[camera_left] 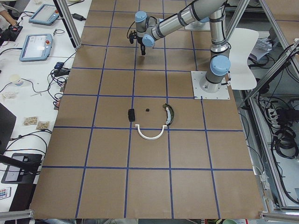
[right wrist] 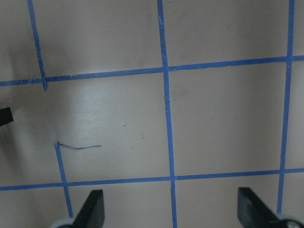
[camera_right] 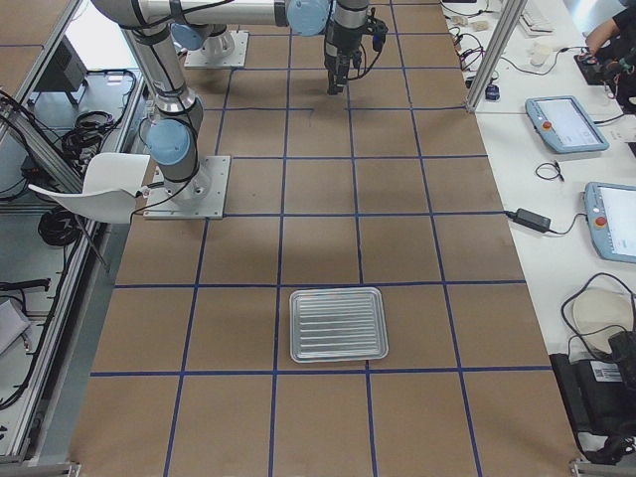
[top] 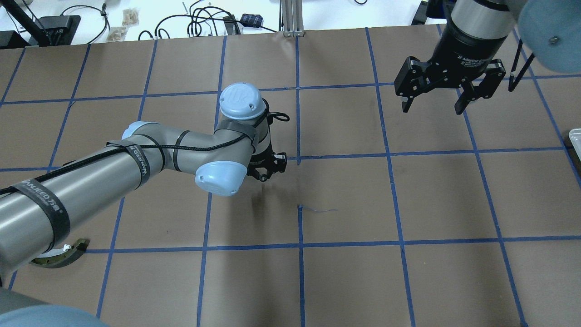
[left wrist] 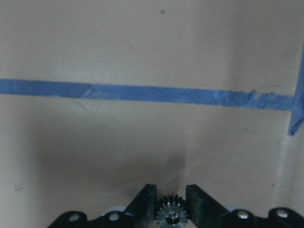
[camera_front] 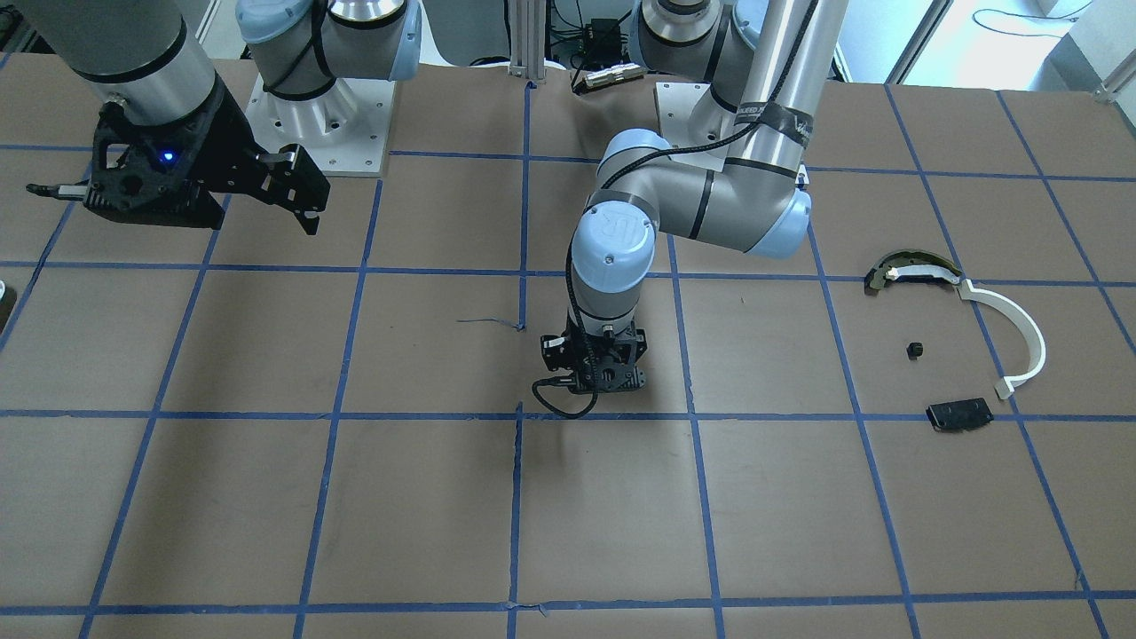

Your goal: Place bearing gear from tray to pile

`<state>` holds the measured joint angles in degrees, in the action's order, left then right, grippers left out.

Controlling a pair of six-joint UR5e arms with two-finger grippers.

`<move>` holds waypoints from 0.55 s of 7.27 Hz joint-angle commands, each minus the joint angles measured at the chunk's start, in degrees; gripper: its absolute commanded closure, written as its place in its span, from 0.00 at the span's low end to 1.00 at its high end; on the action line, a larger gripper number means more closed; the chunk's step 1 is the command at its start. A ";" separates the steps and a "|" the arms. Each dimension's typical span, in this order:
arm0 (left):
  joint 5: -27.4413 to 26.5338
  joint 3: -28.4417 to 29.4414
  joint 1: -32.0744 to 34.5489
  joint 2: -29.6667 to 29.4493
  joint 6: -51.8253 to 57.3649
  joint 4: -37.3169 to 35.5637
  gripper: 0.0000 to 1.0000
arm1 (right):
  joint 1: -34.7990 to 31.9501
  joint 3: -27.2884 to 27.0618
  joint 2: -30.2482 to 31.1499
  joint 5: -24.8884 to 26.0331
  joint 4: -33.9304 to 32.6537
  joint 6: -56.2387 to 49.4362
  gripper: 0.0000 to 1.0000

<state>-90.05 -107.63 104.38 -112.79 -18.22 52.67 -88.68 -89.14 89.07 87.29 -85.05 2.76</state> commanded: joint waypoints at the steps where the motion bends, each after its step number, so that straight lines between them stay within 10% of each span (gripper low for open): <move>1: -1.00 0.23 -12.37 4.05 14.36 7.07 1.00 | 0.00 -3.57 2.24 -0.10 -0.72 0.31 0.00; 4: -6.37 -2.58 -32.08 6.53 44.08 6.92 1.00 | 0.52 -3.06 2.51 3.21 -0.90 -0.21 0.00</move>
<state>-95.18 -109.28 80.23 -106.97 14.97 59.55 -88.39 -92.56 91.47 88.30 -85.97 2.82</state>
